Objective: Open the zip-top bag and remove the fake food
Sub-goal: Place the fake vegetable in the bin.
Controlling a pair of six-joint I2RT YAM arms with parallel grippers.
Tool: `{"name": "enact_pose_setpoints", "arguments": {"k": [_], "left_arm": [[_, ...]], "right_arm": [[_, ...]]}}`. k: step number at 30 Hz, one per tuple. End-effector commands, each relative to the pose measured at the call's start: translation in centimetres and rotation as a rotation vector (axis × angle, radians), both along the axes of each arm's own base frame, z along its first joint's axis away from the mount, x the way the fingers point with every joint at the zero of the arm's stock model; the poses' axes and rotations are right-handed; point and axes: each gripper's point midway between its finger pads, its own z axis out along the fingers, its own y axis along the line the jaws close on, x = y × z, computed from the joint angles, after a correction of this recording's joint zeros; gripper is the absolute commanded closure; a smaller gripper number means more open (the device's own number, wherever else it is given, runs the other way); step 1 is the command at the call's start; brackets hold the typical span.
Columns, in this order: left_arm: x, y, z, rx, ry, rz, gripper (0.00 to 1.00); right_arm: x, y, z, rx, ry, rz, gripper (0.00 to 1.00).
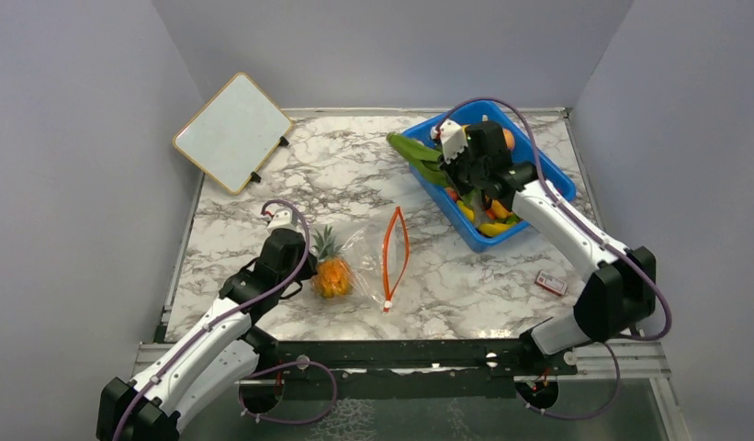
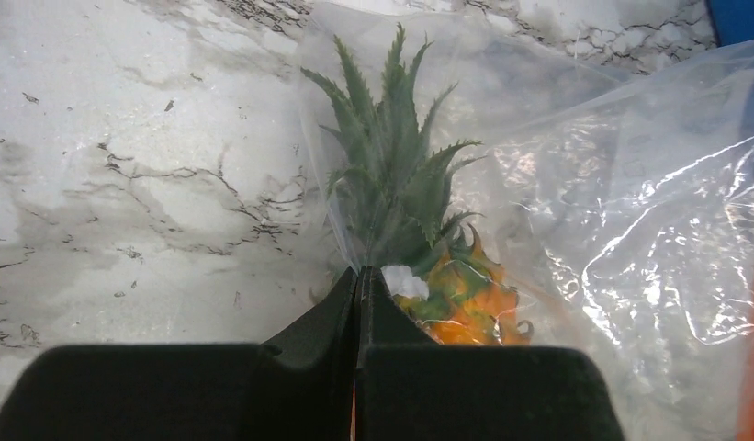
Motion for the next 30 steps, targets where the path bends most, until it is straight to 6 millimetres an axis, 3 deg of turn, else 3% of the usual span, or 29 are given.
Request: {"name": "enact_pose_setpoints", "arguments": {"k": [1, 4, 6, 8, 11, 15, 18, 24, 30], "left_arm": [[-0.1, -0.4, 0.9, -0.029, -0.025, -0.016, 1.0], [-0.1, -0.3, 0.9, -0.029, -0.026, -0.018, 1.0], [-0.2, -0.3, 0.8, -0.028, -0.023, -0.016, 1.0], [-0.2, -0.3, 0.9, -0.032, -0.025, -0.014, 1.0], [-0.2, -0.2, 0.9, -0.031, -0.026, -0.012, 1.0], [-0.2, -0.2, 0.8, -0.028, -0.022, -0.015, 1.0], [-0.2, -0.3, 0.9, -0.03, -0.023, -0.014, 1.0], [-0.3, -0.3, 0.8, -0.031, -0.021, -0.019, 1.0], [-0.3, -0.4, 0.8, -0.037, -0.021, -0.021, 1.0]], "right_arm": [[2.6, -0.1, -3.3, -0.132, 0.041, 0.085, 0.96], [3.5, -1.2, -5.8, -0.145, 0.147, -0.009, 0.96], [3.4, -1.2, -6.2, -0.114, 0.169, -0.036, 0.96], [3.4, -0.9, -5.1, -0.063, 0.141, -0.048, 0.96], [3.0, -0.1, -1.7, 0.035, 0.072, -0.045, 0.96], [2.7, -1.2, 2.4, 0.098, 0.004, -0.113, 0.95], [2.0, -2.1, 3.1, 0.108, 0.027, -0.145, 0.94], [0.3, -2.6, -0.3, 0.074, 0.137, -0.163, 0.94], [0.5, -3.5, -5.7, 0.005, 0.274, -0.25, 0.93]]}}
